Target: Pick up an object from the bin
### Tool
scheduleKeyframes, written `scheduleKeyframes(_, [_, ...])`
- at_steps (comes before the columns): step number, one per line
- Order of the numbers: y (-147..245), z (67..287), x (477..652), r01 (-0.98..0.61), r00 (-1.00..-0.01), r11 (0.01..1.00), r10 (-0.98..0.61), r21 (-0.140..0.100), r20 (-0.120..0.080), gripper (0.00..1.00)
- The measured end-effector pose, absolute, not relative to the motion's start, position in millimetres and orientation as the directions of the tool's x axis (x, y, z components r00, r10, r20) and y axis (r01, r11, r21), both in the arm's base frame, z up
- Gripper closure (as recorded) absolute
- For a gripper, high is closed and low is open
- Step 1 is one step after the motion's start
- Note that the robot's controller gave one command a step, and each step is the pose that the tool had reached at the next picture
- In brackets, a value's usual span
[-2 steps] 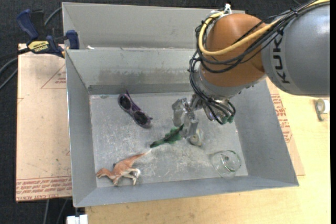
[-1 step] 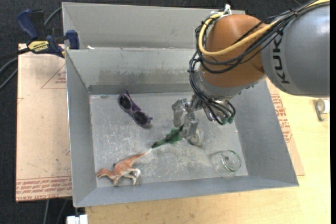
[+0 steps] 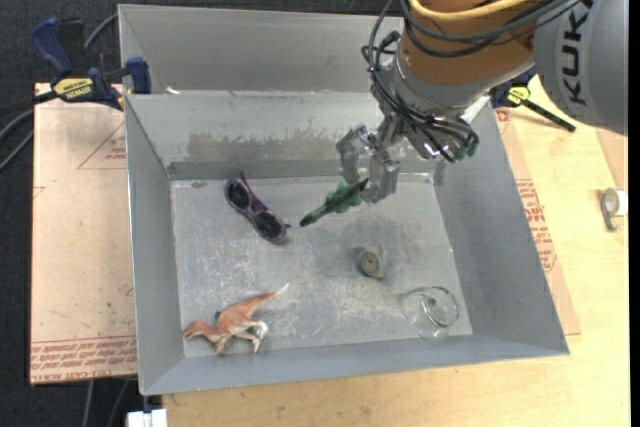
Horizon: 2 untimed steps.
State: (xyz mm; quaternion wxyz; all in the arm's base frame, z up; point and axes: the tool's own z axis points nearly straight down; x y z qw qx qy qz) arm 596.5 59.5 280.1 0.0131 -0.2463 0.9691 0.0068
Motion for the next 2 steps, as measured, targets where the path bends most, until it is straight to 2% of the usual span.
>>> scheduleKeyframes(1, [59.6, 279.0, 594.9, -0.476, -0.879, 0.879, -0.476, 0.009, -0.025, 1.0])
scheduleKeyframes(2, [-3.3, 328.1, 606.0, -0.768, -0.64, 0.64, -0.768, -0.005, -0.033, 1.0])
